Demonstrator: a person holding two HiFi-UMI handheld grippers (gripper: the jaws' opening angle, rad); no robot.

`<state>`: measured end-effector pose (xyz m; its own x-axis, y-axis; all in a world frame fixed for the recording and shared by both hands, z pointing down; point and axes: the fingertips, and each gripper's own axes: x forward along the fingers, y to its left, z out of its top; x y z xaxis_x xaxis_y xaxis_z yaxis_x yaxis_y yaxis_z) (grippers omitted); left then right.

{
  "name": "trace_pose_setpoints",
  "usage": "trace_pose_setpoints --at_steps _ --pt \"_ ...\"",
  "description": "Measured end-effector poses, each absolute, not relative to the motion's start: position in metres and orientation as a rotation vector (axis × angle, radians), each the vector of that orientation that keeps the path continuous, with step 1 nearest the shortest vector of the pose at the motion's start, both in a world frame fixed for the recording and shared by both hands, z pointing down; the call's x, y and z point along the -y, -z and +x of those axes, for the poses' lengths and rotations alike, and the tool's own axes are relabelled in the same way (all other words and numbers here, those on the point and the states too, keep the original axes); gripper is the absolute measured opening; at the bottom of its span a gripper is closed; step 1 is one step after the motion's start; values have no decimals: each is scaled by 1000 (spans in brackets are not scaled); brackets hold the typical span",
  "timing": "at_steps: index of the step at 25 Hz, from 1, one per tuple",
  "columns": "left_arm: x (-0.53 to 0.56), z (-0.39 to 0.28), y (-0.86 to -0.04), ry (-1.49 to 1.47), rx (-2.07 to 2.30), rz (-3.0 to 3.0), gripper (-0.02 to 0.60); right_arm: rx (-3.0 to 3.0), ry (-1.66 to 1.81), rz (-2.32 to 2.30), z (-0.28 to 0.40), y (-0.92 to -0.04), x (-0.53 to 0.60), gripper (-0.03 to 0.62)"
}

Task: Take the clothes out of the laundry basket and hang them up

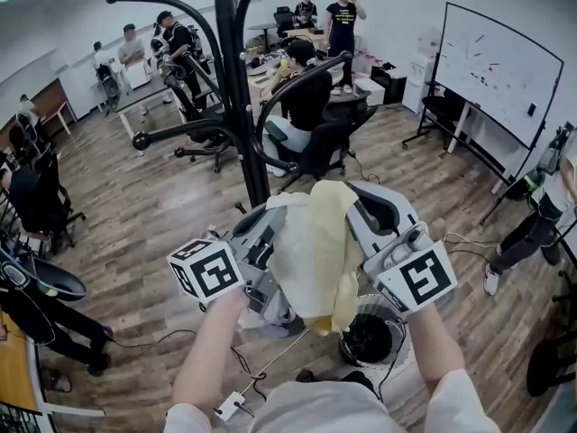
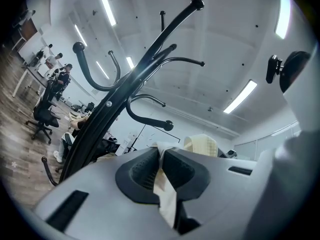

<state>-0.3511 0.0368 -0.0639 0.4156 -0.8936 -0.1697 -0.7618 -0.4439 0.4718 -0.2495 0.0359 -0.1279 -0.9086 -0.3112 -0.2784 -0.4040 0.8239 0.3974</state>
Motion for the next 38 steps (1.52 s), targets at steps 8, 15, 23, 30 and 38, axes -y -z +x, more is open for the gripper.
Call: trace_pose_setpoints --at_steps 8,15,23,30,38 --pt "-32 -356 56 592 1429 2333 31 -2813 -761 -538 -270 151 -27 17" --pt "-31 -369 58 646 1434 2310 31 -2832 -835 -537 -286 159 -21 18" --pt "-27 -395 46 649 1456 2259 31 -2894 -853 -563 -306 144 -14 20" --pt "-17 -408 32 649 1487 2213 31 -2942 -860 -579 -315 128 -12 23" --pt "-11 -421 22 636 1537 2192 31 -2948 -828 -566 -319 121 -10 35"
